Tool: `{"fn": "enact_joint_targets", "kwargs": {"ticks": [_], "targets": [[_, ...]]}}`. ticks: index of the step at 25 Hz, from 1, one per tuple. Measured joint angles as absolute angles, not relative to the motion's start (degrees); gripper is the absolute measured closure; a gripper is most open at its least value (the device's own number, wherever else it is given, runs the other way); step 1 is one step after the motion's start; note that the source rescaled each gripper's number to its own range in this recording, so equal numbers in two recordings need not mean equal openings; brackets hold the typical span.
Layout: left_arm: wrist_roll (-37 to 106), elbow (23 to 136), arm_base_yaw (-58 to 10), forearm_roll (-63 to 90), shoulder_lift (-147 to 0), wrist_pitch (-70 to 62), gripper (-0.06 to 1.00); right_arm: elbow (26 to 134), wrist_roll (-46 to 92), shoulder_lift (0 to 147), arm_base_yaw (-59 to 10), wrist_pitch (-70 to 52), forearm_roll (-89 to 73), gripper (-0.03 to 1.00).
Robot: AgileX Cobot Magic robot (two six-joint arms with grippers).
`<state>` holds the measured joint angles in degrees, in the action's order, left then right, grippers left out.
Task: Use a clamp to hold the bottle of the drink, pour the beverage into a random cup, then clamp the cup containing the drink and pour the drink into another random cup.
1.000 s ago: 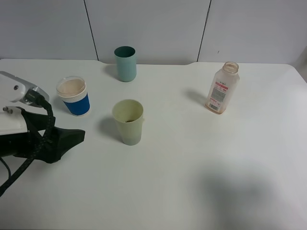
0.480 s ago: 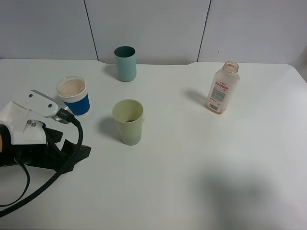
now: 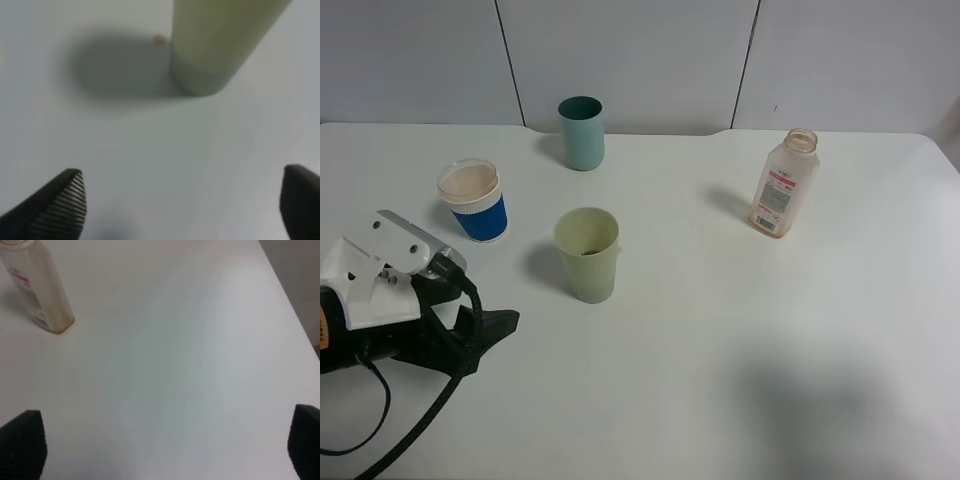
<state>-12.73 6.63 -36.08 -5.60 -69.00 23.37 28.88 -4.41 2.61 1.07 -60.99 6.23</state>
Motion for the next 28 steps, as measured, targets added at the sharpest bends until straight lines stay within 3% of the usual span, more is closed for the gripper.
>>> {"fn": "enact_joint_targets", "kwargs": {"ticks": [18,28], "targets": [[-13.13,2.51,-36.08,-5.67,-95.96,66.96,0.18,28.88,-4.41,2.61,1.07,-60.99,6.23,0.03],[-12.02,2.51,-36.08,-5.74,-105.86,68.98,0.18,28.88,-4.41,2.61,1.07,-60.99,6.23,0.03]]}}
